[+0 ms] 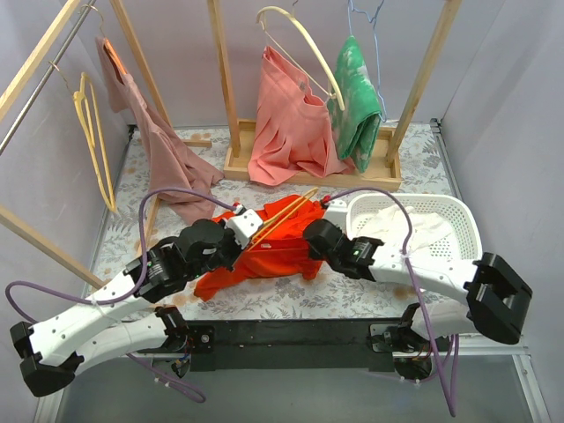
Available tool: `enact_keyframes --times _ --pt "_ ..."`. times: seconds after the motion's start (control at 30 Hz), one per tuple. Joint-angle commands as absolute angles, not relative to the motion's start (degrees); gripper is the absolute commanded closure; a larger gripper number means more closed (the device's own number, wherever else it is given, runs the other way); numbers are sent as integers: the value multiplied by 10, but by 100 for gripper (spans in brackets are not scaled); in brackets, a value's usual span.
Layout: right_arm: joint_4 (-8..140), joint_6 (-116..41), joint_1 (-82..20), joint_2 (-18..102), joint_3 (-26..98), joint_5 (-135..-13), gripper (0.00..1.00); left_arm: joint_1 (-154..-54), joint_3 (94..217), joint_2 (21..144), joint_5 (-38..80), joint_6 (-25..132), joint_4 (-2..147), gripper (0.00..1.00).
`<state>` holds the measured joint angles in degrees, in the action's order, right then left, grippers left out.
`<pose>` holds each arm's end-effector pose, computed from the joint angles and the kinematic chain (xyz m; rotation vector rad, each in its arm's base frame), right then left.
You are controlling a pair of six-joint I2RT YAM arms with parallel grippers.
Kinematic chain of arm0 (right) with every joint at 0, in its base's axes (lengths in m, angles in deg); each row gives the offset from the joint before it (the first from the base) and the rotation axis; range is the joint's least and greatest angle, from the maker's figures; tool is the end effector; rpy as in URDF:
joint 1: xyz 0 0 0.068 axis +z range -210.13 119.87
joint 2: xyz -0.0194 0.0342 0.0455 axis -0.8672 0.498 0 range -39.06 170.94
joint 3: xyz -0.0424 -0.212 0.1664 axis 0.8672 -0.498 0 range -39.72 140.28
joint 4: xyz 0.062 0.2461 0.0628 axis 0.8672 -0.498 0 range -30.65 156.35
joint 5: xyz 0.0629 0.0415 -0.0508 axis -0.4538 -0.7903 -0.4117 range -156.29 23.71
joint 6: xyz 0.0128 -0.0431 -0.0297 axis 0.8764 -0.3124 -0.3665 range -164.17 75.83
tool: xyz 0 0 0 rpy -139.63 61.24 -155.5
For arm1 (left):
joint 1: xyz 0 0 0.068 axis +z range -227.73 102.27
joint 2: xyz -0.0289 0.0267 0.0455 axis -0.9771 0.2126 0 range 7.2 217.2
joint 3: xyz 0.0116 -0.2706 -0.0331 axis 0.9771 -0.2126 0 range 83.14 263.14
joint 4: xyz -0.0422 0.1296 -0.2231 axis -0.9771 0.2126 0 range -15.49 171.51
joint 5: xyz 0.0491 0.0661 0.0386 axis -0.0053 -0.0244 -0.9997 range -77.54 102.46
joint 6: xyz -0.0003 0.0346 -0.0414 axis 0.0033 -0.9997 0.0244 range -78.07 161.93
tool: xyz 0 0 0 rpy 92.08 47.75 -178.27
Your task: Place the t-shirt on the hanger
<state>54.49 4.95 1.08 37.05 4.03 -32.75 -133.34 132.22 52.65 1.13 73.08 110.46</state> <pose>0.1473 0.2271 0.2170 0.0466 2.2173 0.3837 0.1002 -0.1343 0.3187 0.3480 2.1724 -0.6725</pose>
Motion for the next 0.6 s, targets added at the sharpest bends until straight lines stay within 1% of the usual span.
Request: enact_keyframes --times 0.0,0.03,0.2,0.3,0.4,0.57 --pt "517 29 -59 300 38 -282 99 -1332 1331 481 13 726 1103 100" --pt "520 19 -92 293 37 -292 99 -1332 1330 475 13 726 1103 100" --pt "543 -44 -179 278 66 -297 99 -1332 1325 445 32 719 1104 100" --pt "582 -84 -228 276 74 -328 99 -1332 1317 430 45 715 1105 100" --pt "612 -118 -255 278 97 -359 99 -1332 1312 432 61 708 1120 100" --pt "613 -157 -271 297 147 -368 99 -1332 1302 445 65 704 1132 100"
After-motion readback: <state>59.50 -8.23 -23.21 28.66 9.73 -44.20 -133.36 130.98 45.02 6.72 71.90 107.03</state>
